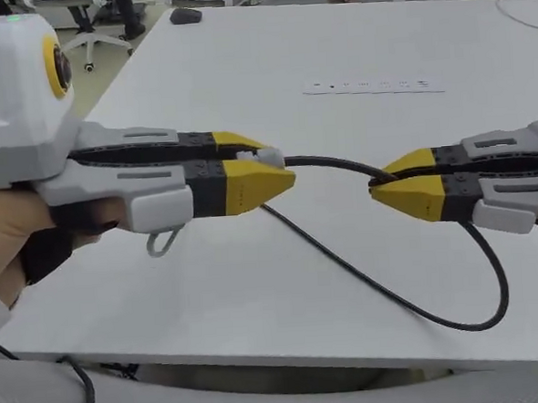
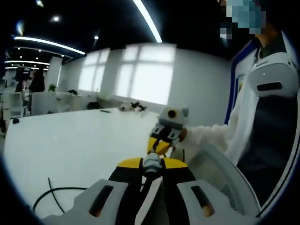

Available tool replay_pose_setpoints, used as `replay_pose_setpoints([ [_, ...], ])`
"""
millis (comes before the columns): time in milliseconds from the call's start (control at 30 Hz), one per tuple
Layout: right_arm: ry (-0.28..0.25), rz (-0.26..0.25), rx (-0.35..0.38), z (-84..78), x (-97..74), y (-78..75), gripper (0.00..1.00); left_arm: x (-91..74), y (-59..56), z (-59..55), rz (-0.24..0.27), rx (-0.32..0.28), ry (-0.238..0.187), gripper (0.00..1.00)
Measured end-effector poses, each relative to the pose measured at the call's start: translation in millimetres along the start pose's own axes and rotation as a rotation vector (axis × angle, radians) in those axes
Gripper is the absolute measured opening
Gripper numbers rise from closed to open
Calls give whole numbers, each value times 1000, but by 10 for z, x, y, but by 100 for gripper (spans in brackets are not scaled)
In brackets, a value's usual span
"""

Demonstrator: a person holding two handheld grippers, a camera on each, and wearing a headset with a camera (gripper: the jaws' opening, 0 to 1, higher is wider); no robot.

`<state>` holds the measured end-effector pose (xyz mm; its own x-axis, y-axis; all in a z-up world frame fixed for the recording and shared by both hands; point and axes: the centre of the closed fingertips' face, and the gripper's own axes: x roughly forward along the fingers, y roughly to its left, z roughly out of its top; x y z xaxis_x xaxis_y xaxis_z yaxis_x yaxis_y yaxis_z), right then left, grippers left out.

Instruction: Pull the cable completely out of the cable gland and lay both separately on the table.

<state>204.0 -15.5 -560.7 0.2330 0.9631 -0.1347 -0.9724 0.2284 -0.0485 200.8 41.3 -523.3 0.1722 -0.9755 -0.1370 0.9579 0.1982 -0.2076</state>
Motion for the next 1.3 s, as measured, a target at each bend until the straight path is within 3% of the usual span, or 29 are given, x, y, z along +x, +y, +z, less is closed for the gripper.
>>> replay_pose_setpoints([
  [233, 18, -4, 15, -88, 25, -94, 4, -10, 39, -21, 31, 6, 12, 16],
  [367, 51, -11, -20, -116, 45, -112, 4, -35, 93, -24, 43, 7, 15, 16],
  [400, 76, -16, -1, -141, 40, -124, 7, -36, 97, -19, 43, -1, 11, 16],
  [500, 77, -14, 51, -98, 68, -120, 24, -35, 102, -19, 42, -5, 8, 16],
  [567, 77, -28, 33, -6, 116, -111, 29, -23, 97, -19, 37, 3, 7, 16],
  [667, 92, 18, 17, 220, 215, -3, 27, 19, 52, 24, 17, 66, -13, 16],
  [767, 118, 72, 27, 368, 325, 104, 27, 34, 19, 29, 3, 65, -27, 17],
  [833, 145, 87, 17, 401, 376, 140, 26, 36, -2, 39, -8, 61, -35, 17],
  [967, 151, 101, 33, 414, 440, 210, 22, 40, -2, 31, -19, 64, -32, 17],
  [1100, 165, 96, 13, 387, 471, 274, 6, 41, -36, 38, -50, 53, -37, 17],
  [1167, 144, 87, 44, 417, 481, 277, 6, 49, -50, 28, -55, 57, -32, 17],
  [1300, 156, 91, 40, 416, 464, 293, 4, 58, -70, 23, -62, 54, -27, 17],
])
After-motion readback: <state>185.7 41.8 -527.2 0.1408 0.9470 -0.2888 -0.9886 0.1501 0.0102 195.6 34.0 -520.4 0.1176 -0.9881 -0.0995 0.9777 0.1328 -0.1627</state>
